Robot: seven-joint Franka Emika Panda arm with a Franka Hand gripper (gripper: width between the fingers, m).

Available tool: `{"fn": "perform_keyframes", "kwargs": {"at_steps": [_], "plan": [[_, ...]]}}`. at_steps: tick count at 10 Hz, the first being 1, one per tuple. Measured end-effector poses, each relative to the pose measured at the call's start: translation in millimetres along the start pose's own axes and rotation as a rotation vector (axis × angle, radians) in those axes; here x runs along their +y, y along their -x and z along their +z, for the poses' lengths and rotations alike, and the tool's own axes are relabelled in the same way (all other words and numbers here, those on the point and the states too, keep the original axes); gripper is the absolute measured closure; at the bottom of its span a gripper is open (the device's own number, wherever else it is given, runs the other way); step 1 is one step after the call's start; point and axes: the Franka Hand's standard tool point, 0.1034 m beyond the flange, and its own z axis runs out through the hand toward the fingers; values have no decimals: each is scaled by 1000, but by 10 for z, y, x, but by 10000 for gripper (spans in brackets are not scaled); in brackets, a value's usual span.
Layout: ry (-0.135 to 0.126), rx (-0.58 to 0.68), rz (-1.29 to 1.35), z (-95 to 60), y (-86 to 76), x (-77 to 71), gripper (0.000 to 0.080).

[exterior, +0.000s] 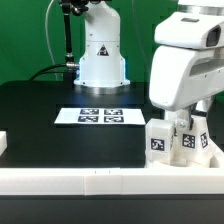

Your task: Assemble stool

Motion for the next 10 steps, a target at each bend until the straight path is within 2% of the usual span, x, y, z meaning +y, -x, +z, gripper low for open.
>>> {"fn": "perform_keyframes", "kwargs": {"at_steps": [3, 4, 5, 10], "plan": [[-7, 5, 327, 3, -4, -14, 463], [-26, 10, 469, 5, -7, -30, 462], [-35, 15, 597, 7, -22, -44, 462], [-39, 18, 911, 4, -44, -67, 462]]}}
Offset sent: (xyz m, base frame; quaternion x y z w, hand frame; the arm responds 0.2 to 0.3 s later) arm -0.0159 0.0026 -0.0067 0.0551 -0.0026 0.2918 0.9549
